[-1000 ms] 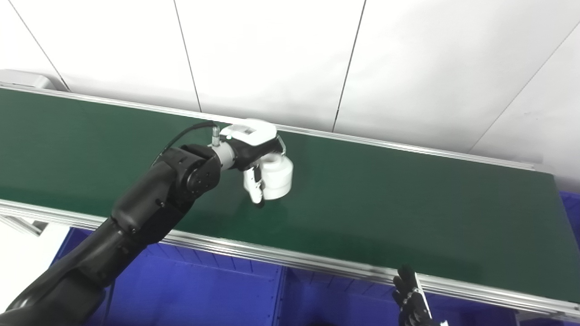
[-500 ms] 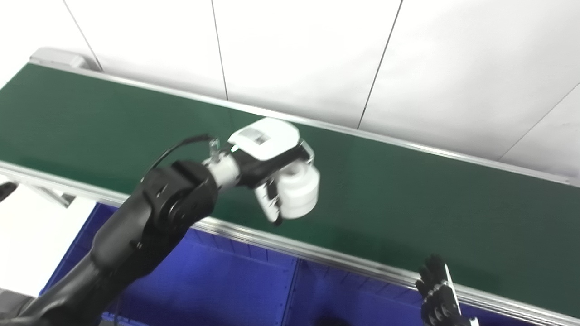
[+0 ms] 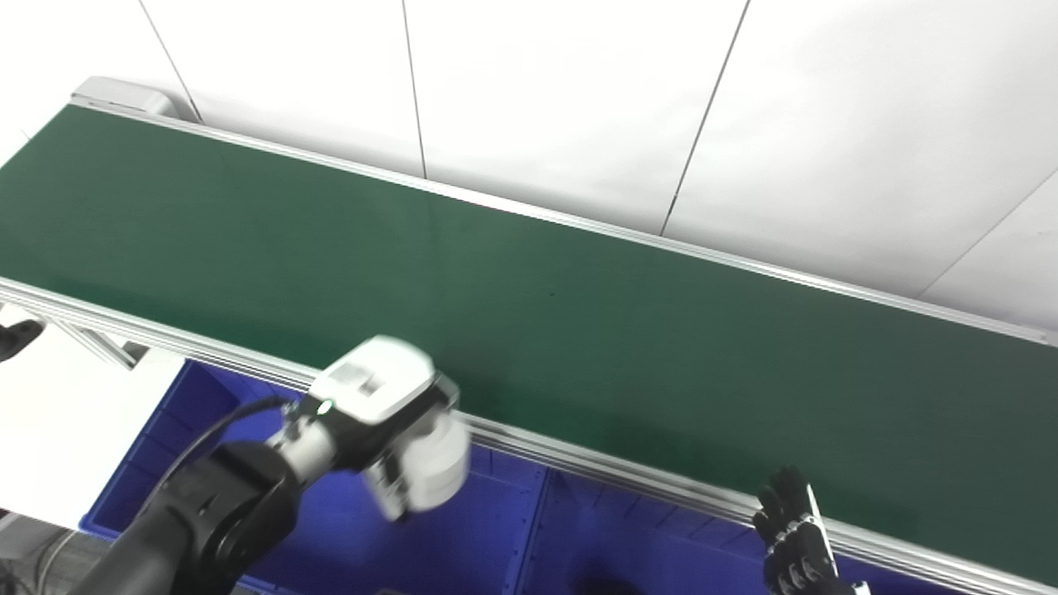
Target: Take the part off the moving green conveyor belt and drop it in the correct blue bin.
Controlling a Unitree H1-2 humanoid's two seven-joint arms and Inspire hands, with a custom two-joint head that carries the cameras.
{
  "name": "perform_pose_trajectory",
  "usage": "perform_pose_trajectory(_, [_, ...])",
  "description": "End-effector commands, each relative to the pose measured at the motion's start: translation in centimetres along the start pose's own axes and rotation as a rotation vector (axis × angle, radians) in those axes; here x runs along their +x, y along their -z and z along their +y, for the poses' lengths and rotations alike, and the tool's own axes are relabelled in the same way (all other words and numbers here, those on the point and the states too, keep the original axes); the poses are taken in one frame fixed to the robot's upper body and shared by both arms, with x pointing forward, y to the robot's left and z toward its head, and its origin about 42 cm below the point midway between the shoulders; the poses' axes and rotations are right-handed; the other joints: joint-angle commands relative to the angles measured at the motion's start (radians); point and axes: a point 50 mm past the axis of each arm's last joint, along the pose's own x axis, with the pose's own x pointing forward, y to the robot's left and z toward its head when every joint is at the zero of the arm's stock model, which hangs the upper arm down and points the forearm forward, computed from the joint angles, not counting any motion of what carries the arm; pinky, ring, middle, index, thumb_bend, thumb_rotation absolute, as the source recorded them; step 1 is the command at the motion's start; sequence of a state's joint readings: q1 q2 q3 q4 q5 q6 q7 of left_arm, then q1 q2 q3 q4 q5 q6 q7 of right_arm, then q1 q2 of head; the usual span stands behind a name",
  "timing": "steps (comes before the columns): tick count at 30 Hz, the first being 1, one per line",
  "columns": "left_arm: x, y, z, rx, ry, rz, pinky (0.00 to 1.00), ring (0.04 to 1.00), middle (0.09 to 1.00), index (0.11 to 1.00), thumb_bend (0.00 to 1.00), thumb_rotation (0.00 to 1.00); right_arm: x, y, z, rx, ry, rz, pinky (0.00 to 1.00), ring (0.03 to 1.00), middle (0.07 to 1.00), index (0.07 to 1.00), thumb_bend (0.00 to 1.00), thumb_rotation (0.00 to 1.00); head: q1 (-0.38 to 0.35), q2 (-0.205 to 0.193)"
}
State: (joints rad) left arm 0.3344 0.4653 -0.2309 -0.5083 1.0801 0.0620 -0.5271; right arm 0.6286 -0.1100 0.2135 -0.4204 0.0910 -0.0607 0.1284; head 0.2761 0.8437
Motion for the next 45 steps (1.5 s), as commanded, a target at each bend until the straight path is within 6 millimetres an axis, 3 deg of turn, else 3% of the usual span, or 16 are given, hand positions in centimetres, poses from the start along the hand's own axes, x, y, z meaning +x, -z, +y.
perform_pose_trajectory(1, [-0.5, 0.5, -0.3, 0.047, -0.029, -0.012, 0.41, 0.406, 0.493, 0.480, 0.52, 0.00, 0.2, -1.1, 0.2, -0.001, -0.030, -0.025, 1.00, 1.000, 1.000, 1.000, 0.96, 1.00, 0.004, -0.002])
perform_pose_trajectory(11, [-0.3, 2.3, -6.1, 0.102, 0.128, -0.007, 0.34, 0.356, 0.407, 0.496, 0.52, 0.00, 0.7, -1.5, 0.9, 0.015, -0.069, -0.017, 1.00, 1.000, 1.000, 1.000, 0.98, 1.00, -0.011, -0.006])
perform_pose_trajectory(19, [0.0, 2.4, -6.6, 0.108, 0.217, 0.005, 0.36, 0.386, 0.441, 0.527, 0.50, 0.00, 1.3, -1.4, 1.0, 0.011, -0.072, -0.025, 1.00, 1.000, 1.000, 1.000, 0.98, 1.00, -0.025, -0.014])
perform_pose_trajectory(22, [0.1, 2.4, -6.2, 0.119, 0.216, 0.021, 0.45, 0.433, 0.514, 0.500, 0.50, 0.00, 1.4, -1.3, 1.0, 0.015, -0.062, -0.023, 1.00, 1.000, 1.000, 1.000, 0.99, 1.00, -0.033, -0.019])
perform_pose_trajectory(24, [0.2, 2.4, -6.1, 0.140, 0.214, 0.023, 0.58, 0.602, 0.655, 0.499, 0.52, 0.06, 1.5, -1.3, 1.0, 0.014, -0.059, -0.026, 1.00, 1.000, 1.000, 1.000, 0.99, 1.00, -0.033, -0.022])
perform_pose_trajectory(25, [0.1, 2.4, -6.0, 0.147, 0.212, 0.021, 0.64, 0.671, 0.705, 0.595, 0.69, 0.20, 1.5, -1.2, 1.0, 0.013, -0.058, -0.029, 1.00, 1.000, 1.000, 1.000, 0.99, 1.00, -0.033, -0.022])
perform_pose_trajectory(27, [0.1, 2.4, -5.9, 0.155, 0.214, 0.024, 0.70, 0.756, 0.771, 0.703, 0.83, 0.36, 1.5, -1.2, 1.0, 0.012, -0.056, -0.027, 1.00, 1.000, 1.000, 1.000, 0.99, 1.00, -0.031, -0.025])
perform_pose_trajectory(34, [-0.4, 2.3, -5.4, 0.152, 0.171, 0.034, 0.73, 0.800, 0.836, 0.818, 0.88, 0.61, 1.6, -1.1, 1.0, 0.014, -0.064, -0.028, 1.00, 1.000, 1.000, 1.000, 1.00, 1.00, -0.030, -0.030])
perform_pose_trajectory(45, [-1.0, 1.9, -4.2, 0.043, 0.111, 0.029, 0.74, 0.809, 0.838, 0.830, 0.86, 0.64, 1.3, -1.2, 1.2, 0.021, -0.059, -0.032, 1.00, 1.000, 1.000, 1.000, 0.99, 1.00, -0.046, -0.027])
